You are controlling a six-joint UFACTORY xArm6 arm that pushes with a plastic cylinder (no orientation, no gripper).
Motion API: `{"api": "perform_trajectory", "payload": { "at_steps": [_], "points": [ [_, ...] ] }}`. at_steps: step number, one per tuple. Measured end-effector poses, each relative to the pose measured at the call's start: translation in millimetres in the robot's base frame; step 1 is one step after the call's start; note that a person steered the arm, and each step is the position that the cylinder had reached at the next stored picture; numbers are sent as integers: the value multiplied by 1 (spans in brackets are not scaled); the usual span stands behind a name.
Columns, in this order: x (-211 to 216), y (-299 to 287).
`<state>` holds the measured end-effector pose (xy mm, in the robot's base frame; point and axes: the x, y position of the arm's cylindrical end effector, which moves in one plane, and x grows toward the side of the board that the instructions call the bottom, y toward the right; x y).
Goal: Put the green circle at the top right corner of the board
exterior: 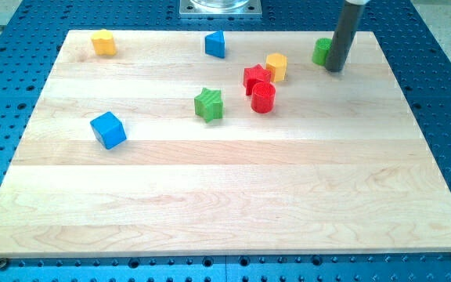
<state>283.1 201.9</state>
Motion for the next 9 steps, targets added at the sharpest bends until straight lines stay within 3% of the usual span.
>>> {"api": "perform_trajectory", "payload": {
  "at_steps": [2, 3, 4, 6, 9],
  "points": [
    [-12, -58],
    [-33, -19],
    [8, -12],
    [-12, 26],
    [-8, -43]
  ]
}}
